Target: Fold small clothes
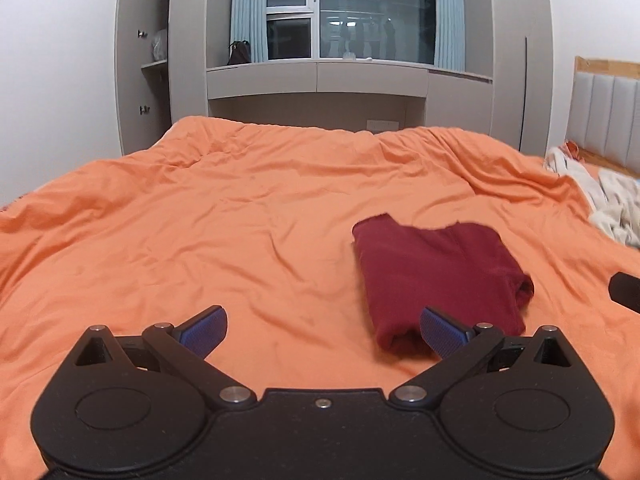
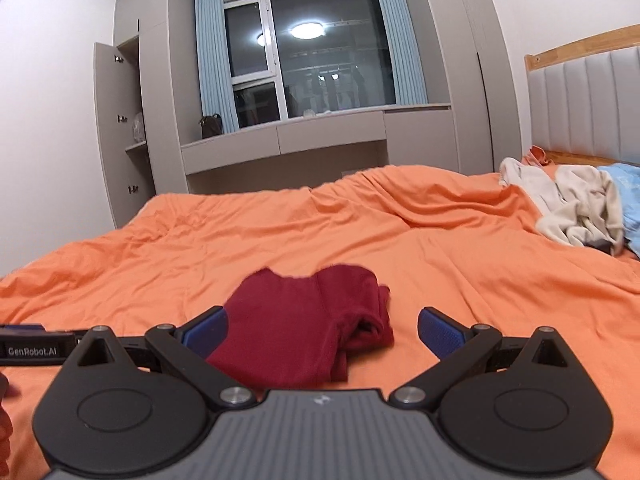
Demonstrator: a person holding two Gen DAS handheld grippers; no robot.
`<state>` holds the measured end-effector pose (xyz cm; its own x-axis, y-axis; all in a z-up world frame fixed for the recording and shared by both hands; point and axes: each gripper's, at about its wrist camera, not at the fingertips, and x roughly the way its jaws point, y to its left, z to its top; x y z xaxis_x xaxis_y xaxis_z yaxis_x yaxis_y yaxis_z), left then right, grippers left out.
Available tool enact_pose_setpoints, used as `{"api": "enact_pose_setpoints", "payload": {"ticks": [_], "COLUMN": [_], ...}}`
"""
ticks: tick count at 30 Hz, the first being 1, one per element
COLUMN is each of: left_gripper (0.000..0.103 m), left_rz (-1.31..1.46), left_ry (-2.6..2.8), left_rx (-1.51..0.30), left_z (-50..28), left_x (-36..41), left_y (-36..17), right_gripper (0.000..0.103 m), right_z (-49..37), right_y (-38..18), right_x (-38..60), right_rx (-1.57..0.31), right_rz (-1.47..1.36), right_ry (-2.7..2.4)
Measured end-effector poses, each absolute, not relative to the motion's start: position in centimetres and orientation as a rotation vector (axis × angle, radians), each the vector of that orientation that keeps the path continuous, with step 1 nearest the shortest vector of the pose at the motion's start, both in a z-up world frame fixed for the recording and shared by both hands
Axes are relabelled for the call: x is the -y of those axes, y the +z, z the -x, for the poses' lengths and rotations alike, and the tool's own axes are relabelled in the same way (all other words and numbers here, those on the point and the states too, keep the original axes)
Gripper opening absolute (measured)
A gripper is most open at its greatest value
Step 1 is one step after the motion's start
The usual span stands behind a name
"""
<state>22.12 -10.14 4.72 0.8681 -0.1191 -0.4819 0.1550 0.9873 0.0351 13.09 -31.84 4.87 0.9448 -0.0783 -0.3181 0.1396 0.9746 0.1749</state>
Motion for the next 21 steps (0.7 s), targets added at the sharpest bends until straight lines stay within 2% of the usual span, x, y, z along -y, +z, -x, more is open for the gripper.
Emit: {"api": "enact_pose_setpoints", "payload": {"ticks": [10,21], "left_gripper": [0.103,0.103], "left_rz": [-0.169,-0.189], "left_ry": [-0.163,-0.158], "left_rx": [-0.488,-0.493], "left_z": [-18.0,-17.3], "left_x": [9.2,9.2], "left_y": [2.7,2.2], "right_gripper": [0.103,0.103], "right_z": [-8.8,-9.2], "right_y": [2.5,2.2], "right_x": [30.6,30.4], "right_rx": [-0.389,-0.404], "right_rz": [-0.185,-0.191], "right_ry": [-0.168,-0.171]}}
